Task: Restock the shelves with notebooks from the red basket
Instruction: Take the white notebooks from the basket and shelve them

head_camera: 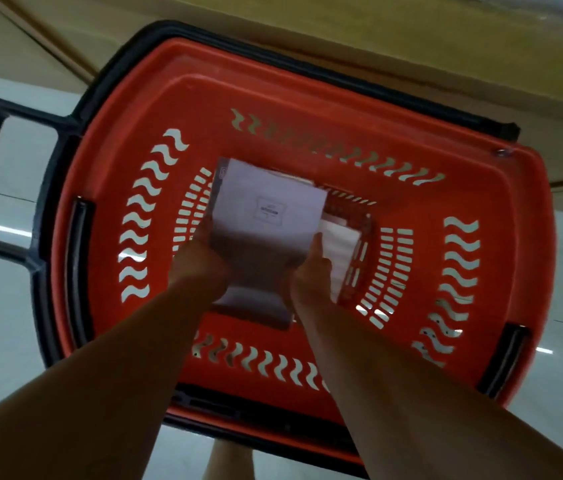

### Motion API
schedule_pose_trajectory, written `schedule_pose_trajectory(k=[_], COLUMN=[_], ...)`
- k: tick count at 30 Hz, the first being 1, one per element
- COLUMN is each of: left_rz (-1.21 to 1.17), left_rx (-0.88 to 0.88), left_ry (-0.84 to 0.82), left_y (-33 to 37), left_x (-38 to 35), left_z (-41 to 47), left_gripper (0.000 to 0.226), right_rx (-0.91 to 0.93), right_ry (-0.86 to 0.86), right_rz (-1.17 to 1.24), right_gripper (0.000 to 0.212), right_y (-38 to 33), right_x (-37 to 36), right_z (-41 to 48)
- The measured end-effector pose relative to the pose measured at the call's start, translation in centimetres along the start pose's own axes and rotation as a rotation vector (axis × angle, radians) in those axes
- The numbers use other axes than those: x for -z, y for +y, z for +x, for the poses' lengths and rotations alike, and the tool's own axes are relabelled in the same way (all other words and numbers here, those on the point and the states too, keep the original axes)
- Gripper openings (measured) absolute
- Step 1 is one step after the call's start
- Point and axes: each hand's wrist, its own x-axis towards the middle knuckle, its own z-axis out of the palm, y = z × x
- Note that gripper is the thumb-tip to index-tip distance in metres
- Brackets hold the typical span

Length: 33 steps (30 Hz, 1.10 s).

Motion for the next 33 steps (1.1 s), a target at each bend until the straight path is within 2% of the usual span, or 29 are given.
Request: schedule_pose_trajectory(k=[3, 7, 10, 13, 16, 20, 26, 31, 33], left_rz=[0.046, -0.251, -0.319, -0.289, -0.261, -0.191, -0.536, -0.732, -0.779], left_rx=[0.043, -0.052, -0.039, -0.063, -0.07, -0.171, -0.172, -0.14, -0.159], left_ry=[0.036, -0.006, -0.035, 0.048, 0.063, 0.027, -0.059, -0.034, -0.031], left_y=[-0.5, -0.4, -0.6, -1.2, 0.0, 0.6, 2.7, 4.7, 5.7], left_x=[-0.6, -0.5, -0.9, -1.5, -0.4, 1.4, 5.2, 11.3, 14.9], left_z=[1.9, 3.0, 3.5, 3.8, 2.6, 0.7, -5.2, -13.5, -17.8], left_gripper=[0.067, 0.07, 0.078, 0.076, 0.077, 0.081, 0.074, 0.074, 0.071], right_rx=[0.035, 0.068, 0.089, 0.097, 0.118, 0.144, 0.108, 0.138, 0.15], right_ry=[0.053, 0.024, 0.034, 0.066, 0.089, 0.09, -0.046, -0.146, -0.18], right_rz=[-0.104, -0.045, -0.056, -0.056, -0.028, 0.036, 0.11, 0.196, 0.215], right_gripper=[0.072, 0.09, 0.095, 0.089, 0.089, 0.083, 0.054, 0.043, 0.045], right_y=[1.0, 1.0, 0.4, -0.3, -0.6, -0.6, -2.5, -6.5, -8.5], right_x=[-0.3, -1.0, -1.9, -2.4, -2.2, -0.9, 3.6, 10.1, 12.7], right_z=[1.0, 0.8, 0.9, 1.4, 2.1, 2.2, -1.5, -10.0, -14.3])
